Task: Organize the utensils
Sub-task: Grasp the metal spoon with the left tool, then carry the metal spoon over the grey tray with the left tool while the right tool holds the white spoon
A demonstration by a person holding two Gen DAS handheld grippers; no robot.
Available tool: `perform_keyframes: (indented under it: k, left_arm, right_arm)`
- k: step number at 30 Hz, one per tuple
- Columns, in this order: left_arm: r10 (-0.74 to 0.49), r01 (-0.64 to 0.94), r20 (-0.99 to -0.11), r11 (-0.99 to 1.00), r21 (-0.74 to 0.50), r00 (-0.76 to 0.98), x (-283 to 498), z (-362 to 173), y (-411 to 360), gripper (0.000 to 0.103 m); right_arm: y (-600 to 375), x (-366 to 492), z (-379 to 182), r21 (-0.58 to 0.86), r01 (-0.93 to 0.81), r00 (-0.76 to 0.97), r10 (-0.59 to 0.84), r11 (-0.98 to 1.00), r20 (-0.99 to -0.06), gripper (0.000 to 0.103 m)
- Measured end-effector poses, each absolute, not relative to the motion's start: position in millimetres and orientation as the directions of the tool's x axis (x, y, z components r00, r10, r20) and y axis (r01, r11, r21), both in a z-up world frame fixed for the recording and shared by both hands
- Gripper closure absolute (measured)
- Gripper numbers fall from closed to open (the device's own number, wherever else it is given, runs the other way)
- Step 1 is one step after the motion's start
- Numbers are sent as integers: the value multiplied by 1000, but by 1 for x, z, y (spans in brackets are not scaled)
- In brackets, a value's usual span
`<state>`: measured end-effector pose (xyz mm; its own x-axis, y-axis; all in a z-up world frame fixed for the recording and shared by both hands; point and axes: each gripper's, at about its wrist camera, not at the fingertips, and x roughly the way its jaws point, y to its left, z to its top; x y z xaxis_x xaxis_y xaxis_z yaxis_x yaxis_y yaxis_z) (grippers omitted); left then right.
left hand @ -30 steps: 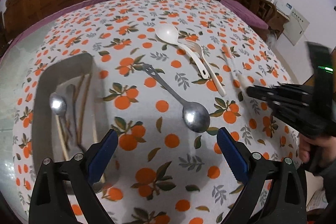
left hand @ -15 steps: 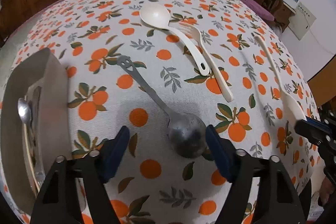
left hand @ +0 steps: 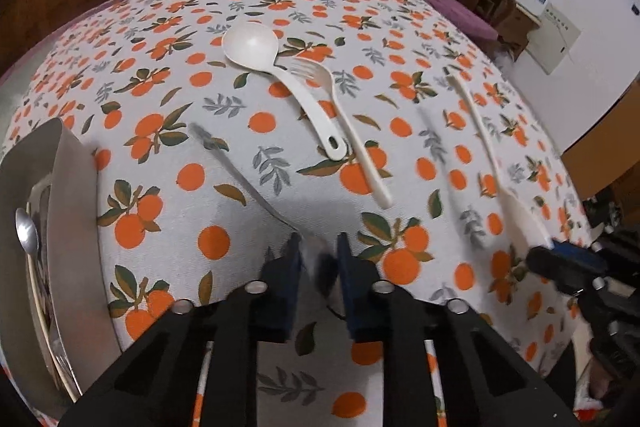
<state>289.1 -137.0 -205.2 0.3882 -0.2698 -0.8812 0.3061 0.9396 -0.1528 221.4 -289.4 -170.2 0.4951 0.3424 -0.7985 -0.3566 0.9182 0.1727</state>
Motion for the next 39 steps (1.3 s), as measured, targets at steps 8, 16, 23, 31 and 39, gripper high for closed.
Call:
perform_keyframes:
  k: [8, 16, 23, 31, 39]
  left_arm:
    - [-305, 304, -870, 933, -192, 387, 280, -190, -128, 100]
    - [-299, 303, -856, 936, -178, 421, 267, -160, -108, 100]
    - [-283, 283, -839, 945, -162, 465, 261, -137, -78, 100]
    - [-275, 262, -829, 952, -162, 487, 256, -124, -45, 100]
    - [-266, 229, -821, 958, -170, 504, 254, -119, -13, 100]
  right_arm:
    - [-275, 217, -167, 165, -373, 494, 346, 913, -797, 99]
    - [-250, 212, -153, 163, -407, 500, 369, 899, -783, 99]
    - [-221, 210, -136, 155, -450, 509, 395, 879, -765, 99]
    - [-190, 212, -121, 144, -482, 513, 412, 864, -753, 99]
    - [-162, 212, -114, 142, -517, 500, 432, 844, -750, 99]
